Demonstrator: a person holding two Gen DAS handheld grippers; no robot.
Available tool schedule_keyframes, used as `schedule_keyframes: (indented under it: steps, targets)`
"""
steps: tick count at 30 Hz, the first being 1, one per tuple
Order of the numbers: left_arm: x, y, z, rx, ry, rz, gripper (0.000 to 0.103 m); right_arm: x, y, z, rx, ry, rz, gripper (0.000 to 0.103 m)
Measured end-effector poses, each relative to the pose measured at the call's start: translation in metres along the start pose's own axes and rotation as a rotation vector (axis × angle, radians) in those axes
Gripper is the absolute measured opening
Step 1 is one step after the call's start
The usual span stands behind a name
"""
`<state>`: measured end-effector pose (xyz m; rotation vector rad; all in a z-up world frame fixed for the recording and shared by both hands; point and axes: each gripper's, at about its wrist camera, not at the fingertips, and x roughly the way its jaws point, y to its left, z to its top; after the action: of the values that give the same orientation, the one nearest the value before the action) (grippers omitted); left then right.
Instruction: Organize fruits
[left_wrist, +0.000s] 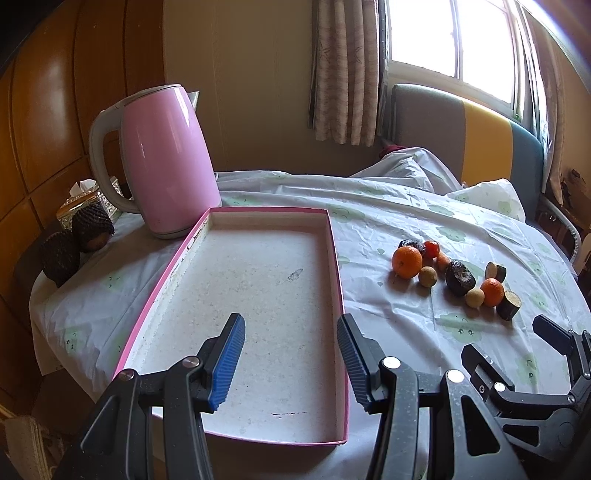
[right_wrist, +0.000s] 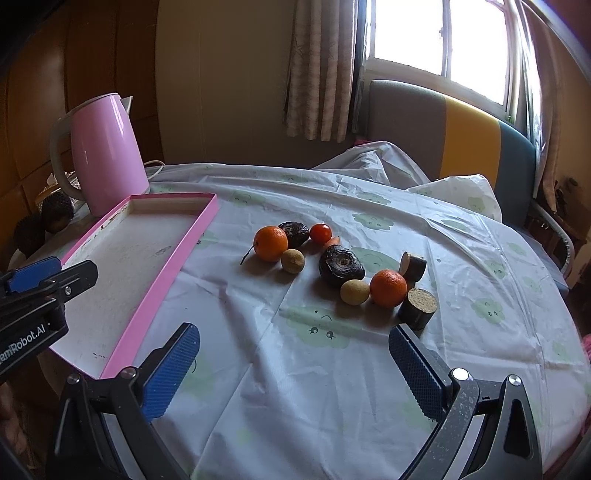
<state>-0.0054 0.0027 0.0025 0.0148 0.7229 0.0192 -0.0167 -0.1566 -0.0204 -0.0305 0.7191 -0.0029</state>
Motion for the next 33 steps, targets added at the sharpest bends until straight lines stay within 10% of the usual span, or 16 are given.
schedule_keyframes:
  steps: [33]
  targets:
    - [-0.003, -0.008, 0.0, 0.024, 0.002, -0.024, 0.053, -0.008, -0.014, -0.001, 0.014, -0.028, -0.009, 0.103]
